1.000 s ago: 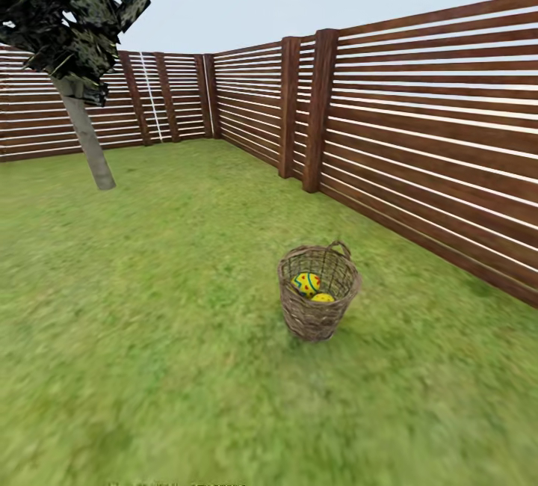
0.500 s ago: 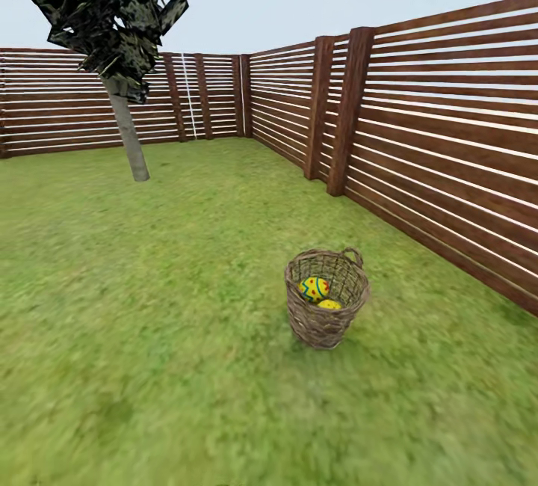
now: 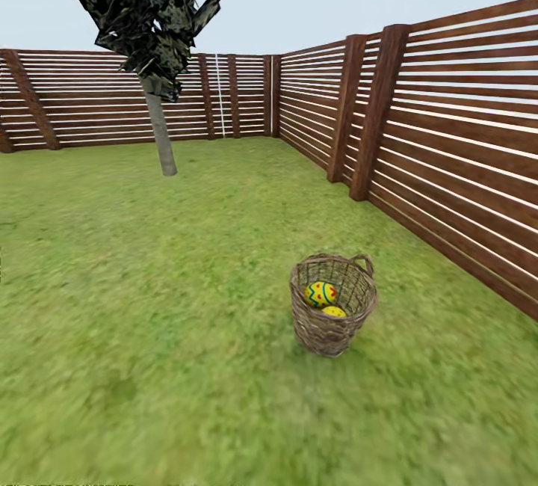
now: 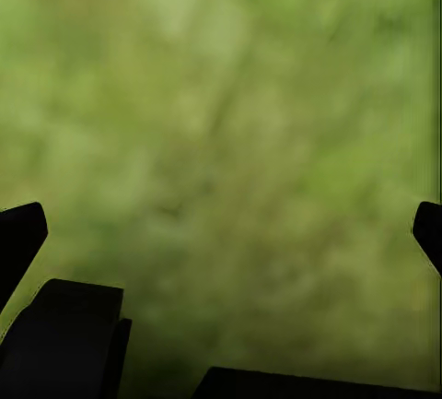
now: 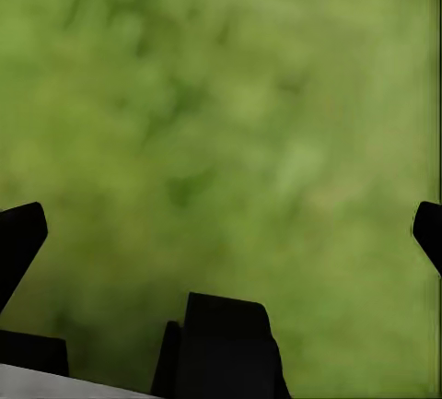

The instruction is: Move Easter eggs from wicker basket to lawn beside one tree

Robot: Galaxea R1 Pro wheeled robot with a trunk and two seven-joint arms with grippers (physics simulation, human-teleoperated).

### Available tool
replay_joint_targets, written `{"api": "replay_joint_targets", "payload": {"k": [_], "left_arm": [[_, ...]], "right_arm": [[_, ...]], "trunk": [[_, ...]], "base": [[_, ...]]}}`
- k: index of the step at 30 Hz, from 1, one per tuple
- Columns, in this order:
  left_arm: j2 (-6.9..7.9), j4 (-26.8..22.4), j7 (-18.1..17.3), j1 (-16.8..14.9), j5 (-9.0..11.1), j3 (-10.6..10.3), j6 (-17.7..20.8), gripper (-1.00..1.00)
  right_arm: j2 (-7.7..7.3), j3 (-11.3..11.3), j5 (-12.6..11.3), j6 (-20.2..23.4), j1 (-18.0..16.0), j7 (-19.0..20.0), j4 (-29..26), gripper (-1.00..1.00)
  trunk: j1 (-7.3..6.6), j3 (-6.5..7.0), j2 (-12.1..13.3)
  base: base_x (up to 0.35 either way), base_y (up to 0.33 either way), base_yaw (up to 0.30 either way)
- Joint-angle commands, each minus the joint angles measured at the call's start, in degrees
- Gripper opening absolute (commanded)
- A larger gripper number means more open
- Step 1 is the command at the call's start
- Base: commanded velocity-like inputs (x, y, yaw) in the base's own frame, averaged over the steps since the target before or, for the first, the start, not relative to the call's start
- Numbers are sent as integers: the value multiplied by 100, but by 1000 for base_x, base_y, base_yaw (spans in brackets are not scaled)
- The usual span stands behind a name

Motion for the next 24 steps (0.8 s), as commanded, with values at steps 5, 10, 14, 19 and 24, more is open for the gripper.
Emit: {"api": "replay_joint_targets", "payload": {"k": [5, 10, 14, 19, 24], "left_arm": [[-4, -13, -2, 0, 56, 33, 40, 100], [-5, -13, -2, 0, 56, 34, 40, 100], [-5, -13, -2, 0, 56, 29, 40, 100], [-5, -13, -2, 2, 56, 26, 40, 100], [-5, -13, -2, 2, 56, 25, 40, 100]], "right_arm": [[-4, 18, 54, -10, -2, -4, 3, 100], [12, 19, 64, -13, -2, -7, 2, 100], [12, 11, 63, -13, -2, -8, 2, 100], [14, 9, 63, -13, -2, -9, 2, 100], [14, 9, 63, -13, -2, -9, 2, 100]], "trunk": [[-1, -5, -2], [-1, -5, -2], [-1, -5, -2], [-1, -5, -2], [-1, -5, -2]], "base": [[0, -28, 14], [0, -2, 1], [0, 0, 153], [0, -1, 275], [0, -82, 290]]}}
